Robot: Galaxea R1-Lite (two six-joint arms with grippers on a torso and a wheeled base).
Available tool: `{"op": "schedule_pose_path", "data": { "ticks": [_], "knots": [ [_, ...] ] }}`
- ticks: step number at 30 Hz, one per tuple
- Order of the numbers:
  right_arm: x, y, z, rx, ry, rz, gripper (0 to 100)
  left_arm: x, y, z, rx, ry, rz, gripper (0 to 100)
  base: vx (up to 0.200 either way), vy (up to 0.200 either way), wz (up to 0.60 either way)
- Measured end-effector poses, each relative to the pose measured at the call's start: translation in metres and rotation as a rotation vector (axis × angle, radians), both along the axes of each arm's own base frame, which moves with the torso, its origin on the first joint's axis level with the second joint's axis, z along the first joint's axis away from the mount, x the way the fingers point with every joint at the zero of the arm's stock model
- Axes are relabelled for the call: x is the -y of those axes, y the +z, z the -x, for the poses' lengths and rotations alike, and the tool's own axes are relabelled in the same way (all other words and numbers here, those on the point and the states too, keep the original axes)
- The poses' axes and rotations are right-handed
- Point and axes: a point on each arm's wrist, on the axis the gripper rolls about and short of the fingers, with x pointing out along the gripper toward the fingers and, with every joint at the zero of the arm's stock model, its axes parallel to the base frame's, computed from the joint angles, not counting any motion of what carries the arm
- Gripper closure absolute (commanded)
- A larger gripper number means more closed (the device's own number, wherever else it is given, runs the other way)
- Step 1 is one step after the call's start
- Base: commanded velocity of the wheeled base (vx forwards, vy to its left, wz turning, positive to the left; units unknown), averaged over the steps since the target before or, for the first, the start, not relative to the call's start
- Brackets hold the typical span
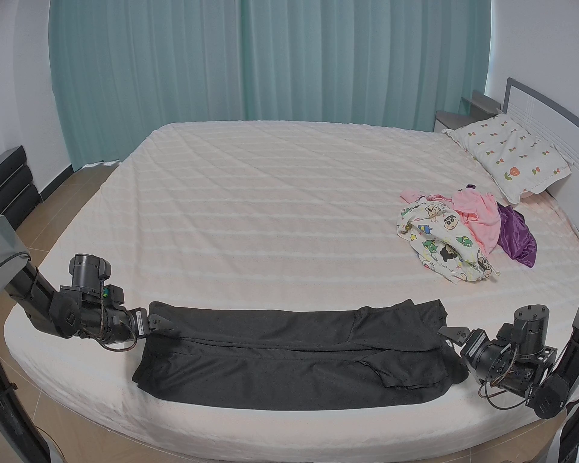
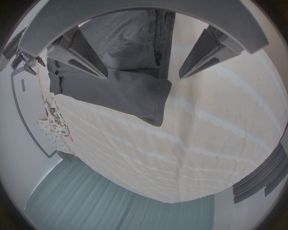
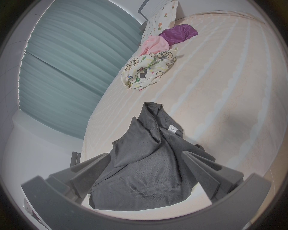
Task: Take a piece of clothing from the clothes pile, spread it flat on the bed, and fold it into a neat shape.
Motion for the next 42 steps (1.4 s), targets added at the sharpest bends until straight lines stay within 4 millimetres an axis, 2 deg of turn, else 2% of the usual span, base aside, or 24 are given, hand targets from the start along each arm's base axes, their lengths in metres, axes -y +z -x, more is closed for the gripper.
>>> {"op": "schedule_pose_path", "data": {
  "ticks": [18, 33, 42],
  "knots": [
    [0.0, -0.001, 0.0, -0.003, 0.001, 0.002, 0, 0.017, -0.007, -0.001, -0.015, -0.058, -0.015, 0, 0.0, 0.0, 0.0],
    [0.0, -0.001, 0.001, -0.005, 0.001, 0.002, 0, 0.013, -0.012, -0.013, -0.008, -0.058, -0.028, 0, 0.0, 0.0, 0.0],
    [0.0, -0.002, 0.002, -0.011, 0.003, 0.002, 0, 0.012, -0.022, -0.018, -0.029, -0.06, -0.018, 0, 0.0, 0.0, 0.0]
  ]
}}
